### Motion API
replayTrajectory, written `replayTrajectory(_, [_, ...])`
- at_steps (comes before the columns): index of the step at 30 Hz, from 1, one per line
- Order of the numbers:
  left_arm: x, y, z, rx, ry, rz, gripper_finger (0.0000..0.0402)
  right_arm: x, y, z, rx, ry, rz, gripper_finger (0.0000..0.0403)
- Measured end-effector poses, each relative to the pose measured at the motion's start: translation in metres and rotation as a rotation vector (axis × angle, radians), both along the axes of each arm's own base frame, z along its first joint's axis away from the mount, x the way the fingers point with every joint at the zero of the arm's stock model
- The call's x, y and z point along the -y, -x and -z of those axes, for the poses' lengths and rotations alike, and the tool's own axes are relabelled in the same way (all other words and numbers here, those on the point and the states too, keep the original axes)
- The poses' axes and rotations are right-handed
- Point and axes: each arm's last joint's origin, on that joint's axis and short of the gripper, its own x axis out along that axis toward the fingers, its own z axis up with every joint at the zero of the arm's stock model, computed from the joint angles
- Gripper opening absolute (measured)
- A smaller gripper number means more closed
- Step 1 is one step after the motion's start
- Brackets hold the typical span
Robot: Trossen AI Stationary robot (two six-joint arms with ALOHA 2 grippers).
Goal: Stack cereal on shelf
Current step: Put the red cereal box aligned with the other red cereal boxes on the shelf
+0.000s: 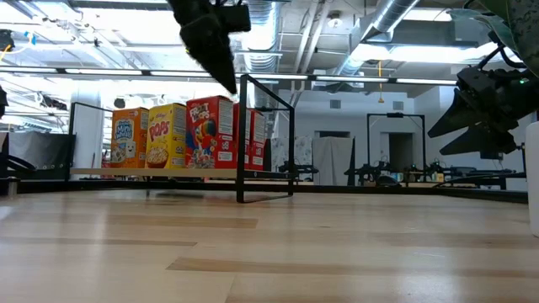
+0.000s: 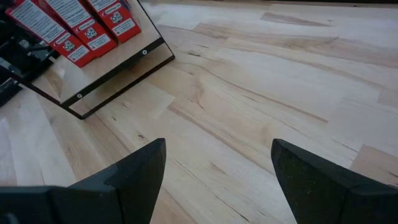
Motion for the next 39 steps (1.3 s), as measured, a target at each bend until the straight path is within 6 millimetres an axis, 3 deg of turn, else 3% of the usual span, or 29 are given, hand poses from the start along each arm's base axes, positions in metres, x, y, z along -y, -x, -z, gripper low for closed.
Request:
replayTrajectory(6, [0.006, 0.011, -0.031, -0.014, -0.133, -0.037, 0.0000, 0.000, 0.000, 0.000, 0.000, 0.000, -0.001, 0.0317])
replayTrajectory(13, [0.000, 0.031, -0.020, -0.215, -0.148, -0.172, 0.0000, 0.000, 0.000, 0.000, 0.008, -0.012, 0.007, 0.0317])
replayTrajectory(27, [-0.011, 0.034, -0.017, -0.245, -0.181, -0.194, 0.0000, 0.000, 0.000, 0.000, 0.008, -0.012, 0.007, 0.0317])
replayTrajectory(39, [-0.009, 0.035, -0.004, -0.295, -0.196, -0.157, 0.0000, 0.000, 0.000, 0.000, 0.010, -0.013, 0.007, 0.0317])
